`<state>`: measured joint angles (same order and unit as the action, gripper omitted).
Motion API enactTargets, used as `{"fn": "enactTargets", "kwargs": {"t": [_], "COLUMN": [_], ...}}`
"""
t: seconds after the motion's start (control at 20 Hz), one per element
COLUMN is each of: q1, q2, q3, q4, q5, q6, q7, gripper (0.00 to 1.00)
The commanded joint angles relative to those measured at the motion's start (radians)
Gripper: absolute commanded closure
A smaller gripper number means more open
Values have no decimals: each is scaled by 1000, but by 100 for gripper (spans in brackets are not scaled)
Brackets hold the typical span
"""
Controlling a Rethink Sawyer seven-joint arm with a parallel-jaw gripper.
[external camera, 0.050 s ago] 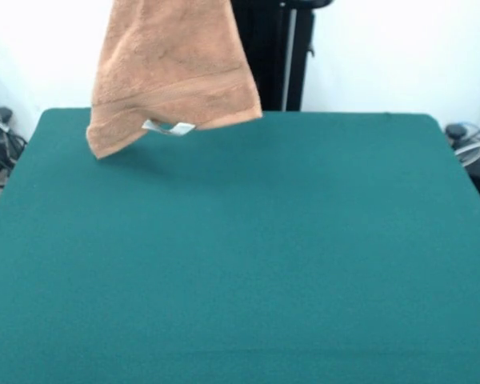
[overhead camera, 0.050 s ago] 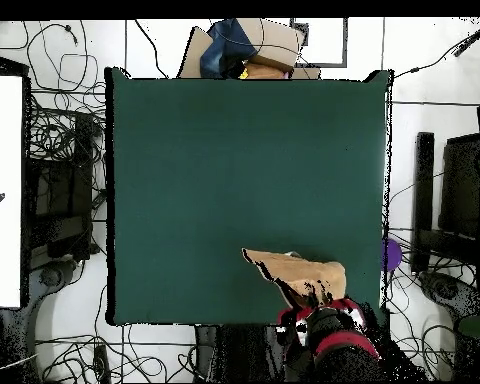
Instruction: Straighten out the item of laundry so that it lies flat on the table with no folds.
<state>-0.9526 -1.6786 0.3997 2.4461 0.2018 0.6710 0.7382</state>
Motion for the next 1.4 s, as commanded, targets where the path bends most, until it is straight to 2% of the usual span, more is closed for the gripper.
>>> {"fn": "enactTargets", "kwargs": {"t": [0.05,0.25,0.5,0.7,0.95,1.2,1.4], "q1": [-16,-22,27,63,103,149,169], "q2": [32,66,46,95,137,195,248], "q3": [-93,-48,16,56,66,77,53], "q4": [45,-10,-151,-237,-336,-438,-473], "q5": [-47,-75,-131,-168,-176,-218,-222], "q6": [28,47,218,257,321,384,394], "q7": [-183,-159,-8,82,102,175,174], "gripper": [100,100,100,100,100,100,100]}}
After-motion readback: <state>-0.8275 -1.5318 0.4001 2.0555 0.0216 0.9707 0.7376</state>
